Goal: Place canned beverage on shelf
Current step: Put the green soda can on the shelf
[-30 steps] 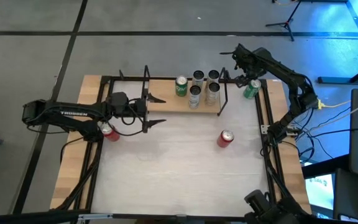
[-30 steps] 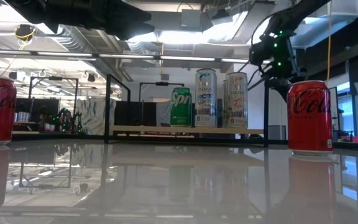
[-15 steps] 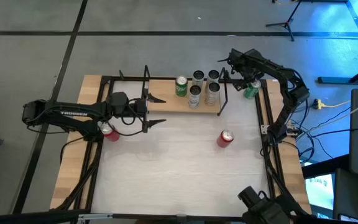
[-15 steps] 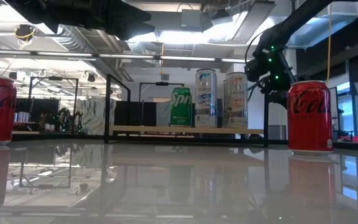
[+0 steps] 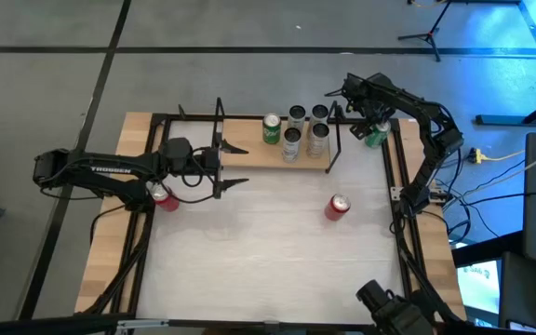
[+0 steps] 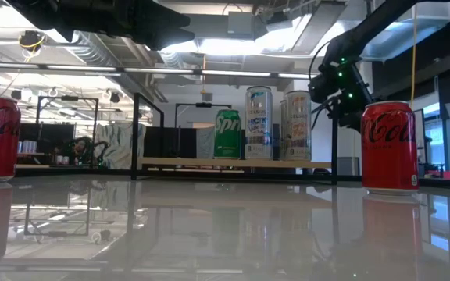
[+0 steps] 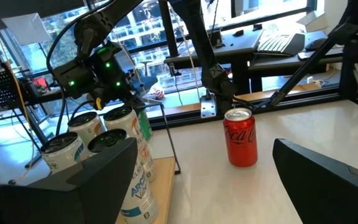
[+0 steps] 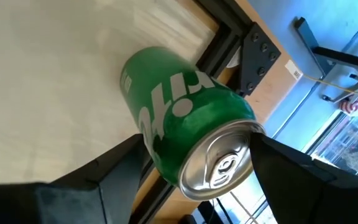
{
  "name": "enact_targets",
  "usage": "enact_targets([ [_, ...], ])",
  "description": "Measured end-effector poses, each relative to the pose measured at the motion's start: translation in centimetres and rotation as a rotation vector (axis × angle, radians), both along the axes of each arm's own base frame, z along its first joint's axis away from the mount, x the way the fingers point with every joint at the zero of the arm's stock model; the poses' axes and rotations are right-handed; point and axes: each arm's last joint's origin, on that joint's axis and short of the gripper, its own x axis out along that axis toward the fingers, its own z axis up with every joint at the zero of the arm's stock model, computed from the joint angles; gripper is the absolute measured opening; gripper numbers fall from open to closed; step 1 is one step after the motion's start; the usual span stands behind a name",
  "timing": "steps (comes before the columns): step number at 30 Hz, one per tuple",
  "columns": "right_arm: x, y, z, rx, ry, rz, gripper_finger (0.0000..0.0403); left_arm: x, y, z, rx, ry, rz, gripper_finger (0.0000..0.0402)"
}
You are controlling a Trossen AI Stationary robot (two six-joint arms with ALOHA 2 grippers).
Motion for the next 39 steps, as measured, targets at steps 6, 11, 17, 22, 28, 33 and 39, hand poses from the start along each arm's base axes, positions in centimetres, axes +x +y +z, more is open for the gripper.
enact_targets([
  [6,1.0,0.7,0.0,0.034,0.000,0.095,0.0285,0.0,0.0,0.0,0.000,0.000,0.000,0.0367],
  [11,1.9,1.3,0.0,0.045,0.001,0.163,0.0285,0.0,0.0,0.0,0.000,0.000,0.000,0.0367],
  [17,2.9,2.1,0.0,0.063,0.008,0.245,0.0285,0.0,0.0,0.0,0.000,0.000,0.000,0.0367],
  [22,3.6,2.9,0.4,0.065,0.001,0.300,0.0285,0.0,0.0,0.0,0.000,0.000,0.000,0.0367],
  [28,3.1,4.1,2.6,0.009,-0.043,0.319,0.0285,0.0,0.0,0.0,0.000,0.000,0.000,0.0367],
  [33,1.8,4.0,4.0,-0.054,-0.066,0.276,0.0285,0.0,0.0,0.0,0.000,0.000,0.000,0.0367],
  [39,0.3,2.7,3.9,-0.057,-0.120,0.148,0.0285,0.0,0.0,0.0,0.000,0.000,0.000,0.0367],
])
